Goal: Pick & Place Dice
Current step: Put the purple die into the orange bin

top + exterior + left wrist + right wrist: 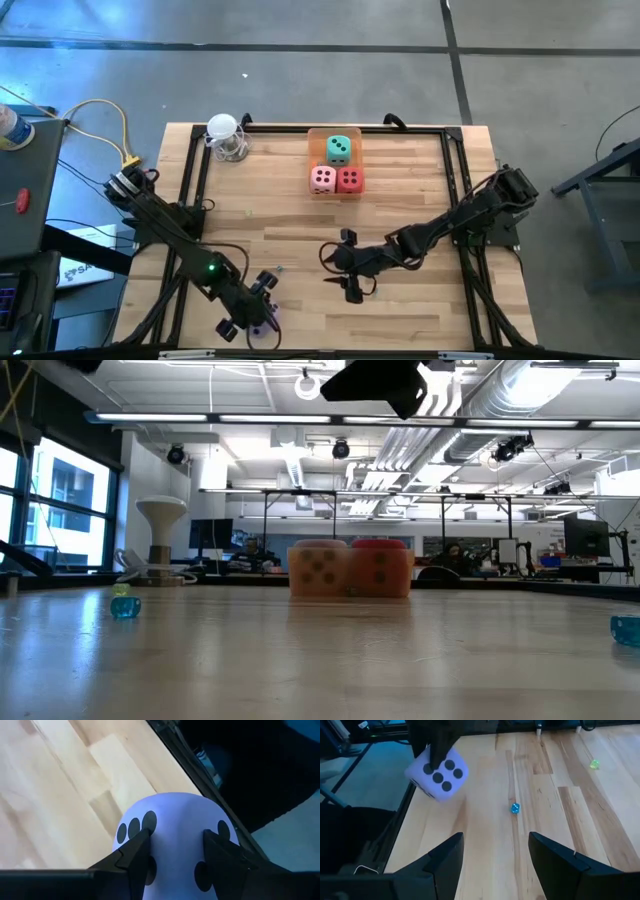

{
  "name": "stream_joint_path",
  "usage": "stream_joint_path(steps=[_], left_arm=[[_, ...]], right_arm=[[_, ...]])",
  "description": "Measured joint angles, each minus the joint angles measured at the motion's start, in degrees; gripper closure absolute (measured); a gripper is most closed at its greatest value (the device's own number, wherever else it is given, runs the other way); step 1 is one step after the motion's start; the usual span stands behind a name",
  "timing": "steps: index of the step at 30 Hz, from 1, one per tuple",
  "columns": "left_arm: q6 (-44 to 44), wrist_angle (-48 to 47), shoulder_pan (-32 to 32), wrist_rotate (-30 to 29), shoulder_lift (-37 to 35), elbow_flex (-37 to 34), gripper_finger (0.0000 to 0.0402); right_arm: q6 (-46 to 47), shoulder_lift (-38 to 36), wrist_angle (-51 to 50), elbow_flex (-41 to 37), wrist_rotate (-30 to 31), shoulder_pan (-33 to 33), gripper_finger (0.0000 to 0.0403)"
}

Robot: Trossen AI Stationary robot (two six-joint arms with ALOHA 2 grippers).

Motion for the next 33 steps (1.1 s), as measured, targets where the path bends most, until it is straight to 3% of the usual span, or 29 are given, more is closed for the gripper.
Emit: stream_joint_path(steps=[6, 11, 16, 20, 24, 28, 33], left_arm=[[6.3, -9.4, 2.6, -1.8, 0.0, 6.3, 0.0241], [15.1, -11.3, 8.1, 0.5, -1.3, 9.8, 0.0241], [22.6, -15.9, 15.9, -1.5, -6.2, 11.1, 0.0241], [29.1, -15.7, 25.9, -1.5, -11.8, 11.2, 0.0245], [33.7, -14.1, 40.8, 0.3, -14.2, 11.2, 0.0249], [36.0, -6.9, 56.5, 10.0, -11.6, 11.2, 0.0249], [36.1, 1.8, 68.5, 11.9, -7.2, 11.2, 0.025]], right_arm=[[0.2, 0.0, 0.0, 0.0, 0.0, 0.3, 0.0188], [-0.2, 0.0, 1.7, 0.0, -0.2, 1.9, 0.0188], [-1.0, -0.3, 2.4, 0.0, -0.2, 4.5, 0.0188], [-1.7, -0.4, 2.9, 0.0, 1.4, 6.2, 0.0188], [-1.4, -0.4, 3.2, 0.0, 3.6, 7.1, 0.0188], [0.8, -0.4, 3.6, 0.0, 4.8, 7.3, 0.0188], [4.0, -0.4, 4.2, 0.0, 4.9, 7.5, 0.0188]])
